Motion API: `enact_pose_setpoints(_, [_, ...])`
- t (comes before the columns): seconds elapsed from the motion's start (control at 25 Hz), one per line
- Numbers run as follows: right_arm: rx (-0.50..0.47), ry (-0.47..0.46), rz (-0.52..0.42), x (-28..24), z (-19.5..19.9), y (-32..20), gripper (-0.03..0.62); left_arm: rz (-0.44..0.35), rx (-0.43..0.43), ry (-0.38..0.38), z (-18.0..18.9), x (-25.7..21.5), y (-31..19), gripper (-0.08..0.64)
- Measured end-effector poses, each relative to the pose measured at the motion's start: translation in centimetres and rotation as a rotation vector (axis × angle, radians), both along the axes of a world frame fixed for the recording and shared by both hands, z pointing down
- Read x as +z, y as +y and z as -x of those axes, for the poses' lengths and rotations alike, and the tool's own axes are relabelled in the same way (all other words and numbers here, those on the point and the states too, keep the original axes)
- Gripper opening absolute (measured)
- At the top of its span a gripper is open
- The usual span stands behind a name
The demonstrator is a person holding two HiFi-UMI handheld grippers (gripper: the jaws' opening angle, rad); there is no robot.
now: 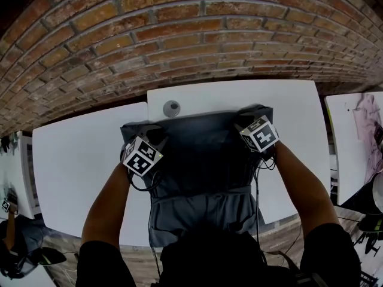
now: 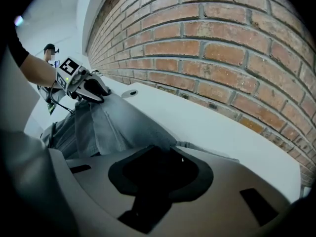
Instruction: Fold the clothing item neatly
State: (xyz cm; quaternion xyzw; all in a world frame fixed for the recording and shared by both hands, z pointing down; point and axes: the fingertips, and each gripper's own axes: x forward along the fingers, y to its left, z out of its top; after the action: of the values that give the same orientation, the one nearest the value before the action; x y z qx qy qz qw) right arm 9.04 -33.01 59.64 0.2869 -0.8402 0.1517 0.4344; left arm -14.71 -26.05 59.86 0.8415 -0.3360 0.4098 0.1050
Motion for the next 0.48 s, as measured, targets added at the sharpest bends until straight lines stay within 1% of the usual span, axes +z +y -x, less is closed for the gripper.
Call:
enact_pose_setpoints(0.04, [0.003, -0.018, 0.001, -0.4, 0.0, 0.0, 0.100, -0.021, -0.014, -0.010, 0.2, -0.3, 0.0, 0.081])
enact_pose_setpoints(0.12, [0.043, -0.097, -0.025, -2.3, 0.1, -0.4, 0.100, -0.058, -0.059, -0.005, 0.8, -1.2, -0.2, 0.081])
enact_pose_setpoints(0.24, [0.124, -0.240, -0.045, -5.0, -0.5, 0.3, 0.100, -0.076, -0.133, 0.050, 1.6, -3.1, 0.3, 0.081])
enact_pose_setpoints(0.36, [0.144, -0.311, -0.066, -7.0, -0.7, 2.2, 0.100, -0.091, -0.188, 0.079, 2.8, -4.9, 1.6, 0.080])
enact_pose_setpoints(0.4, [0.139, -0.331, -0.079, -7.8, -0.6, 2.9, 0.095, -0.099, -0.195, 0.081, 3.3, -5.6, 2.1, 0.052])
enact_pose_setpoints(0.44, [0.134, -0.347, -0.096, -8.7, -0.4, 3.7, 0.056, -0.105, -0.194, 0.082, 3.5, -6.1, 2.7, -0.002])
enact_pose_setpoints(0.48, [0.129, -0.356, -0.113, -9.4, -0.2, 4.7, 0.002, -0.109, -0.184, 0.086, 3.6, -6.6, 3.6, -0.002])
